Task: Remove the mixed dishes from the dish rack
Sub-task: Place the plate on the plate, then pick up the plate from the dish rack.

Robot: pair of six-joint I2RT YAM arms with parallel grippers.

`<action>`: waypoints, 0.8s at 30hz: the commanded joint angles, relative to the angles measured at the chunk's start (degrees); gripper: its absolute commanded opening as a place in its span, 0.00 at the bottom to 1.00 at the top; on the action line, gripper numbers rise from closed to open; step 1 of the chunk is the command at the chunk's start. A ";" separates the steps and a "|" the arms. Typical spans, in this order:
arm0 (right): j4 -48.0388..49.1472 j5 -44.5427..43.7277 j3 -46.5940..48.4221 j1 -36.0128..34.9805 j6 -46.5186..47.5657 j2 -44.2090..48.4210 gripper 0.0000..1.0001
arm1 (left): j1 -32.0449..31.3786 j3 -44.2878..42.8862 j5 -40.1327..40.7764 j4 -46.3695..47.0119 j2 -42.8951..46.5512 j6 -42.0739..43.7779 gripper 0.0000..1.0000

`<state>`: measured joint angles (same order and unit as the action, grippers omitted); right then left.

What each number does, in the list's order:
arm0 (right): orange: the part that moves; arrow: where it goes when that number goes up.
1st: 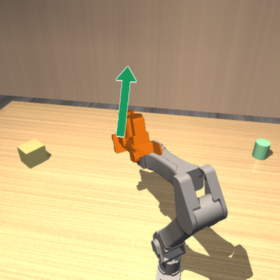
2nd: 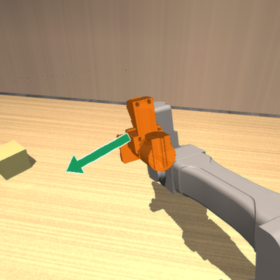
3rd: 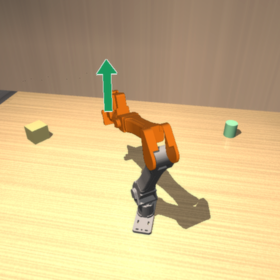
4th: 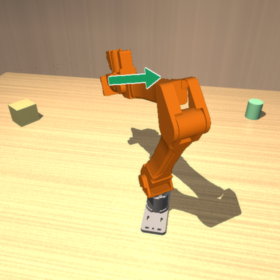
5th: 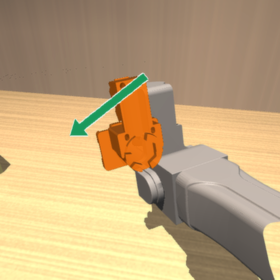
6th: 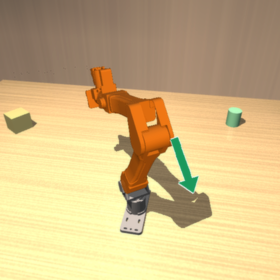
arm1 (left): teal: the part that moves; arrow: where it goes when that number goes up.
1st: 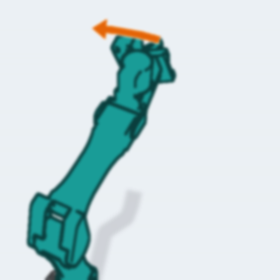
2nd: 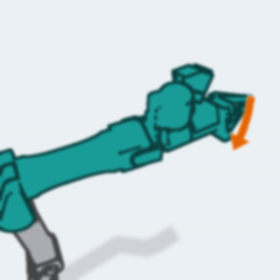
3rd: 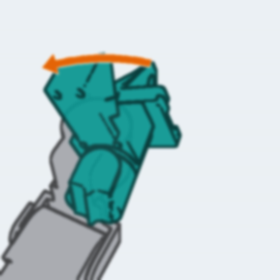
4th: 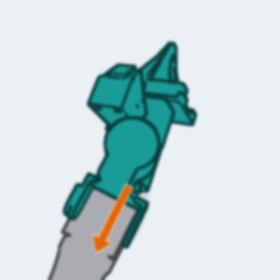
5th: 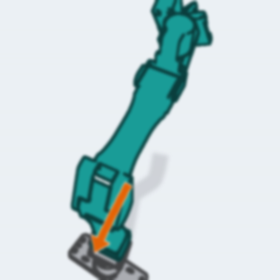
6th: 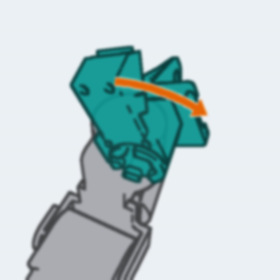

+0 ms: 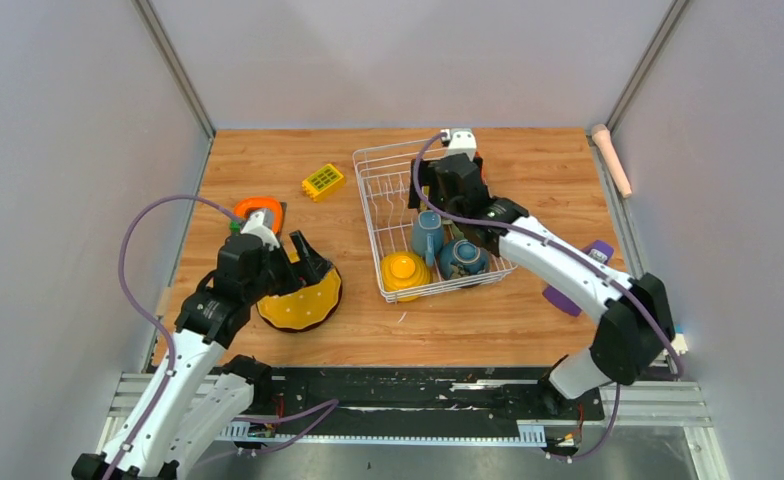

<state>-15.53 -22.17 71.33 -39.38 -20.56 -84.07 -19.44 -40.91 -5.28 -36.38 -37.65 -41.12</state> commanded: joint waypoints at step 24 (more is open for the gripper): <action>-2.66 -6.95 17.12 4.97 6.00 -23.12 0.63 | 0.11 4.71 -4.57 6.10 -4.20 3.47 1.00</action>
<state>-18.22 -27.42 85.30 -35.38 -14.85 -105.62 -19.44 -36.14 -10.26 -31.90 -41.69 -38.83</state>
